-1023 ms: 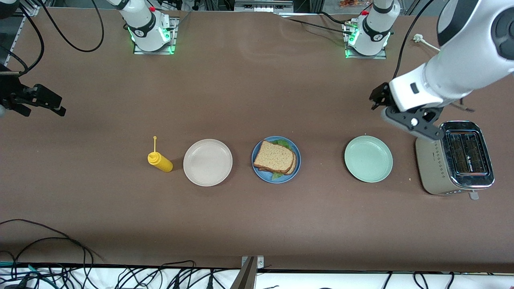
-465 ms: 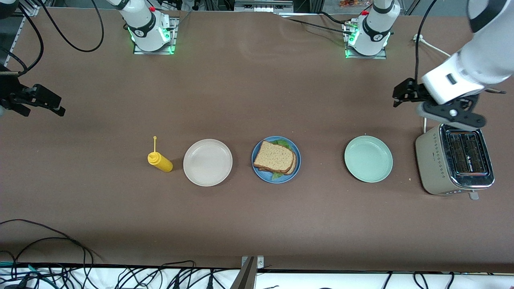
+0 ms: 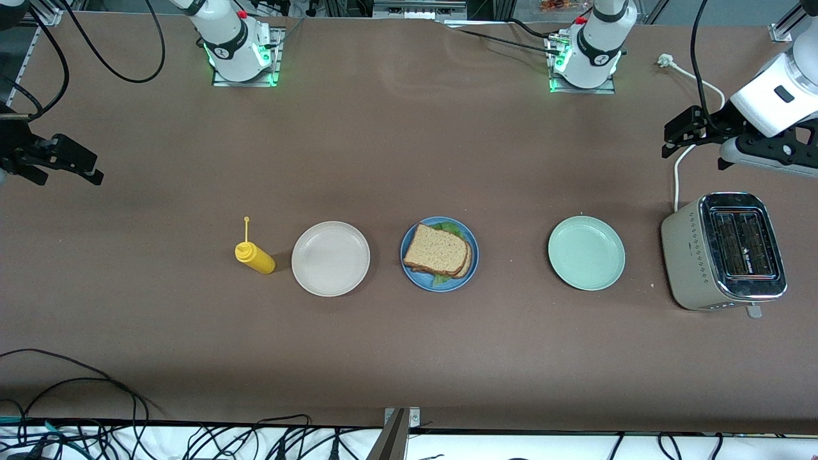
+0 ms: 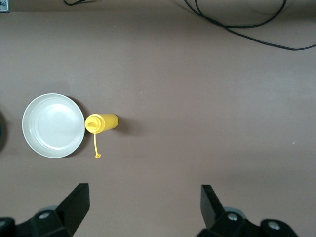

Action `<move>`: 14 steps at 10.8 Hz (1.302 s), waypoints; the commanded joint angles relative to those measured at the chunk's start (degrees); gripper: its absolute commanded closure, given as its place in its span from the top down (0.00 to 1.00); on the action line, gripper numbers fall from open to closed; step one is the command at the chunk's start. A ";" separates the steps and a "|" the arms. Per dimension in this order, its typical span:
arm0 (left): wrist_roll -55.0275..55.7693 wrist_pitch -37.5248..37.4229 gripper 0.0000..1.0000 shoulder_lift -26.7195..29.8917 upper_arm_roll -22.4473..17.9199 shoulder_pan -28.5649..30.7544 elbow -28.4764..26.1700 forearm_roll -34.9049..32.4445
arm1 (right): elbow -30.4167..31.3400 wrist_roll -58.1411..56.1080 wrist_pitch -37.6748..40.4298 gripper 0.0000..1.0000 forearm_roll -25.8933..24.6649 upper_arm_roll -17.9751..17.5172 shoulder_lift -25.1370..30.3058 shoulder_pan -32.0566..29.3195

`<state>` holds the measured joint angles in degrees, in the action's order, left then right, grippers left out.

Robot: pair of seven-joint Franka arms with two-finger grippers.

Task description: Make sandwich in blue plate with both arms

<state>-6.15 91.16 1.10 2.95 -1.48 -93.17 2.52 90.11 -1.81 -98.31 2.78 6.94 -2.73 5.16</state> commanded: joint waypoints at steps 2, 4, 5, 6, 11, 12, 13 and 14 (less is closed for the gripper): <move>2.72 -3.00 1.00 0.13 1.18 -0.19 0.54 -3.05 | -0.64 0.41 0.58 1.00 -0.23 0.44 0.10 0.38; 2.81 -3.61 1.00 0.13 1.27 -0.37 0.54 -3.05 | -0.64 0.41 0.58 1.00 -0.23 0.44 0.10 0.38; 2.81 -4.14 1.00 0.22 1.27 -0.37 0.62 -3.05 | -0.64 0.41 0.58 1.00 -0.23 0.44 0.10 0.38; 2.89 -5.02 1.00 0.66 1.19 -0.11 0.63 -2.96 | -0.64 0.41 0.66 1.00 -0.23 0.44 0.10 0.38; 2.90 -7.66 1.00 0.92 1.89 -0.19 2.38 -2.43 | -0.64 0.32 0.58 1.00 -0.06 0.97 0.10 0.38; 2.90 -7.66 1.00 0.92 1.63 -0.19 2.99 -2.43 | -0.64 0.32 0.58 1.00 -0.06 1.06 0.10 0.38; 2.90 -7.66 1.00 0.84 1.28 -0.10 3.87 -2.43 | -0.64 0.32 0.58 1.00 -0.06 1.06 0.10 0.38; 2.90 -7.66 1.00 0.75 1.19 -0.02 4.05 -2.43 | -0.64 0.32 0.58 1.00 -0.14 0.97 0.10 0.38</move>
<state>-3.71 84.73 1.83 4.42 -1.63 -91.09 0.81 90.11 -1.81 -98.31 2.78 7.54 -2.73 5.16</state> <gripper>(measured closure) 0.000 0.000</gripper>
